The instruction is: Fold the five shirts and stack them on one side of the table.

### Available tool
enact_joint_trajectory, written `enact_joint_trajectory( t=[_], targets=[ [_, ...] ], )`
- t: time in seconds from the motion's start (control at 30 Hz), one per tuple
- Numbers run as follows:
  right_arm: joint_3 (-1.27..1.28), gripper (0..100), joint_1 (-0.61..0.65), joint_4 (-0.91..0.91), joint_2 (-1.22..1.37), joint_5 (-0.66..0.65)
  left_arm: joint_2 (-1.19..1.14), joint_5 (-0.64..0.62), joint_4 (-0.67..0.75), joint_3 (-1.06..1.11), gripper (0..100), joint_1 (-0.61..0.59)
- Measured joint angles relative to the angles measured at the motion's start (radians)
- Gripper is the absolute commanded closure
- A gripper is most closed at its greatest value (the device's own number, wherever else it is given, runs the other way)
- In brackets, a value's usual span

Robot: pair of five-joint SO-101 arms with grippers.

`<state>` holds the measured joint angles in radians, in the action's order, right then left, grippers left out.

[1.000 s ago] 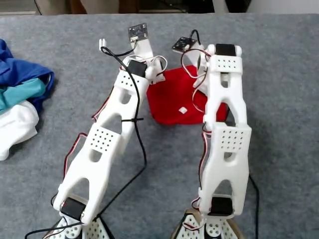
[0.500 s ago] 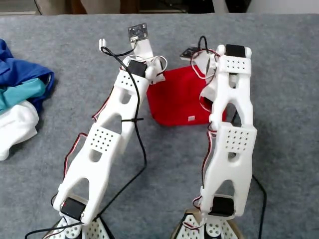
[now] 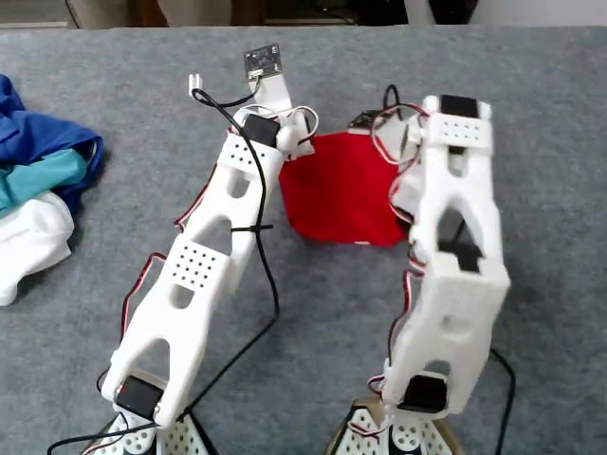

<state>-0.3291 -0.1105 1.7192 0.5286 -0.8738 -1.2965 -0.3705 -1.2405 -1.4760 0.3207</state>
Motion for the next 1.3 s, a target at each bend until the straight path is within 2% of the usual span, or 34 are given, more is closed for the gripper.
enact_joint_trajectory(
  t=[0.17,0.4,0.47,0.57,0.7,0.83,1.03,1.13,1.3],
  targets=[
    [0.215,99.3,-0.051,-0.14,-0.124,-0.014,0.0,0.0,0.0,0.0,98,0.0],
    [0.226,99.3,-0.066,-0.229,-0.175,-0.017,0.0,0.0,0.0,0.0,98,0.0],
    [0.181,99.2,-0.066,-0.258,-0.176,-0.008,0.0,0.0,0.0,0.0,98,0.0],
    [0.08,98.9,-0.055,-0.334,-0.17,0.084,0.0,0.0,0.0,0.0,98,0.0],
    [-0.13,98.9,-0.02,-0.338,-0.071,0.176,0.0,0.0,-0.002,0.0,98,0.0],
    [-0.342,98.9,0.031,-0.295,0.114,0.269,-0.002,0.0,-0.034,-0.025,98,-0.006],
    [-0.66,98.9,0.084,-0.153,0.313,0.485,0.011,0.0,-0.106,-0.143,98,-0.066],
    [-0.76,98.9,0.094,-0.15,0.402,0.505,0.026,0.0,-0.123,-0.144,98,-0.086],
    [-0.818,98.9,0.072,-0.304,0.609,0.52,0.028,0.0,-0.126,-0.144,98,-0.086]
  ],
)
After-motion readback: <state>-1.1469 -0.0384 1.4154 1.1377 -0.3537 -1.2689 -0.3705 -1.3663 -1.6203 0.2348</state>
